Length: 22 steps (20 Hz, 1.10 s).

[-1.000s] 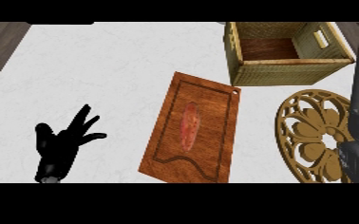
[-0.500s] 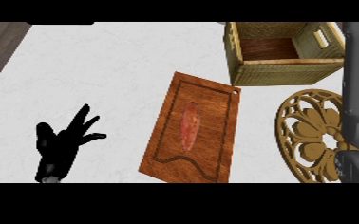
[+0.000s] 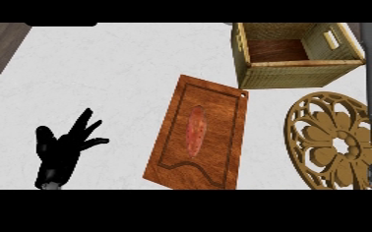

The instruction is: Pick the croissant from the placemat and place it in the basket

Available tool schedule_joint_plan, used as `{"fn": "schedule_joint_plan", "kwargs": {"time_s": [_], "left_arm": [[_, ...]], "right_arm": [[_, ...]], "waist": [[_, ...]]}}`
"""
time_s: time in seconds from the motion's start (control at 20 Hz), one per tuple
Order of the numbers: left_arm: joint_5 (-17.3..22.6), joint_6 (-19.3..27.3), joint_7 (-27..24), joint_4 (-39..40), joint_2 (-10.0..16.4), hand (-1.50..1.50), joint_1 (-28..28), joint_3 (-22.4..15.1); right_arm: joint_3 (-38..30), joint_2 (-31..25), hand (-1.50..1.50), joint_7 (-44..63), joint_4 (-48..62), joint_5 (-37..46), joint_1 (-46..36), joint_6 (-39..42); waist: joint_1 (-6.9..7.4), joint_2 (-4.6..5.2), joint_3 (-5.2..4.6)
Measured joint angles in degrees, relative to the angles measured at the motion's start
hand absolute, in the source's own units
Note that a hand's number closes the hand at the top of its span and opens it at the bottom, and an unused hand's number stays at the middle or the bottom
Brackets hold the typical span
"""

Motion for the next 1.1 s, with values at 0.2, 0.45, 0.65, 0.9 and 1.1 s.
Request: {"fn": "schedule_joint_plan", "kwargs": {"time_s": [0.2, 0.45, 0.65, 0.9, 1.1], "left_arm": [[-0.1, -0.4, 0.0, -0.7, -0.1, 0.00, 0.6, -0.1], [-0.6, -0.1, 0.1, -0.4, -0.5, 0.00, 0.5, 0.2], [-0.9, -0.1, -1.5, -0.2, -0.9, 0.00, 1.0, 0.5], [-1.1, 0.0, -0.6, -0.6, -0.9, 0.00, 1.3, 0.7], [-0.5, -0.7, -0.2, -0.9, -0.6, 0.00, 1.5, 1.2]], "right_arm": [[1.2, -2.6, -1.50, -3.8, 1.7, 0.8, 1.8, 1.7], [0.3, -5.7, -1.50, -7.4, 2.4, -0.3, 2.0, 2.5], [-1.8, -6.2, -1.50, -8.2, 1.0, -2.0, 2.8, 0.8], [-5.8, -8.4, -1.50, -6.4, -0.8, -5.0, 3.2, 0.1], [-9.1, -12.7, -1.50, -5.4, -1.9, -6.8, 5.1, 1.6]], "waist": [[0.05, -0.04, -0.06], [-0.01, -0.17, 0.05], [-0.18, -0.31, 0.11], [-0.48, -0.41, 0.06], [-0.80, -0.41, -0.06]]}}
